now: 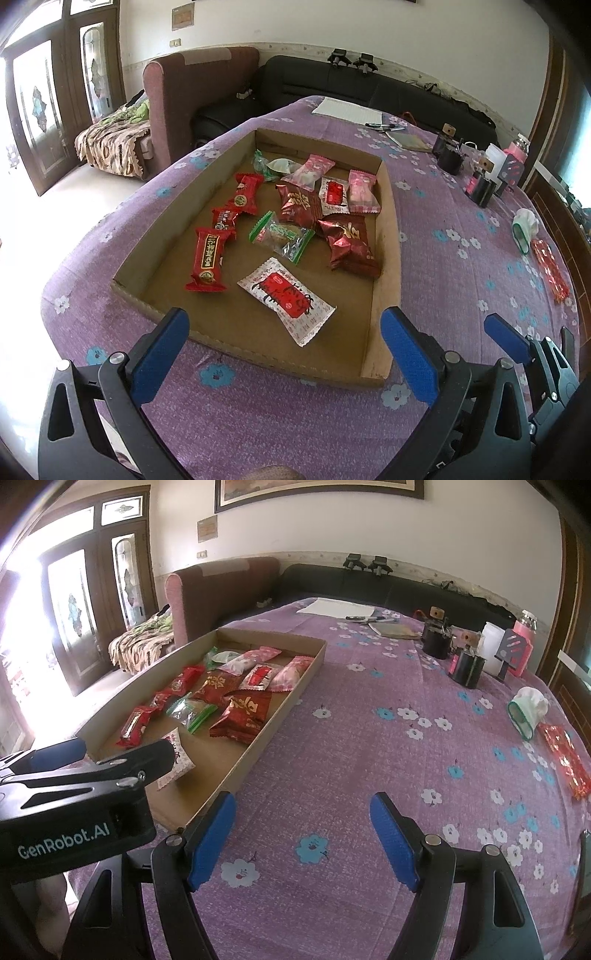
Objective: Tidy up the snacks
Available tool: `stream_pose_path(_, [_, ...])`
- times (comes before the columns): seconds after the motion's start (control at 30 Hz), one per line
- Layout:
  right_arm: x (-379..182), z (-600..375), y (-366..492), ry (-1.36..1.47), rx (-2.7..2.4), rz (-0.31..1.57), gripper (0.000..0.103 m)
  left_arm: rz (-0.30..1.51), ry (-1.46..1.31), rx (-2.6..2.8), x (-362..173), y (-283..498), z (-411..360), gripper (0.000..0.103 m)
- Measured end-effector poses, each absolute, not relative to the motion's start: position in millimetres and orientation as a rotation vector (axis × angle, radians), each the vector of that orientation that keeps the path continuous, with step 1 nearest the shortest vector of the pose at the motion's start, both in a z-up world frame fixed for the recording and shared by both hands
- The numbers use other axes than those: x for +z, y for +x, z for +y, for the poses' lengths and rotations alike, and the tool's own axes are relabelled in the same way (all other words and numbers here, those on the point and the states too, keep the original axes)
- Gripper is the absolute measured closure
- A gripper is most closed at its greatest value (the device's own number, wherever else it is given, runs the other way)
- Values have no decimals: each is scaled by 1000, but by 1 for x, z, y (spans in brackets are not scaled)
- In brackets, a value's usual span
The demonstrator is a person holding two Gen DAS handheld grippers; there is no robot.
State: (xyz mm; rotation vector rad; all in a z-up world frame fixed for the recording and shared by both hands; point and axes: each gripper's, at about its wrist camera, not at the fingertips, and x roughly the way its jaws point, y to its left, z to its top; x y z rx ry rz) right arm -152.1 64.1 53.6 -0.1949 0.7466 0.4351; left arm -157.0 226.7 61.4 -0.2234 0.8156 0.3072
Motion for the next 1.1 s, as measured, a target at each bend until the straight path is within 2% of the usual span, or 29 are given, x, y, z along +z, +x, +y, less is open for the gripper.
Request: stream_pose_path(1.1, [49, 59, -152, -184, 437, 761, 26, 828, -217, 297, 59, -158, 220, 0])
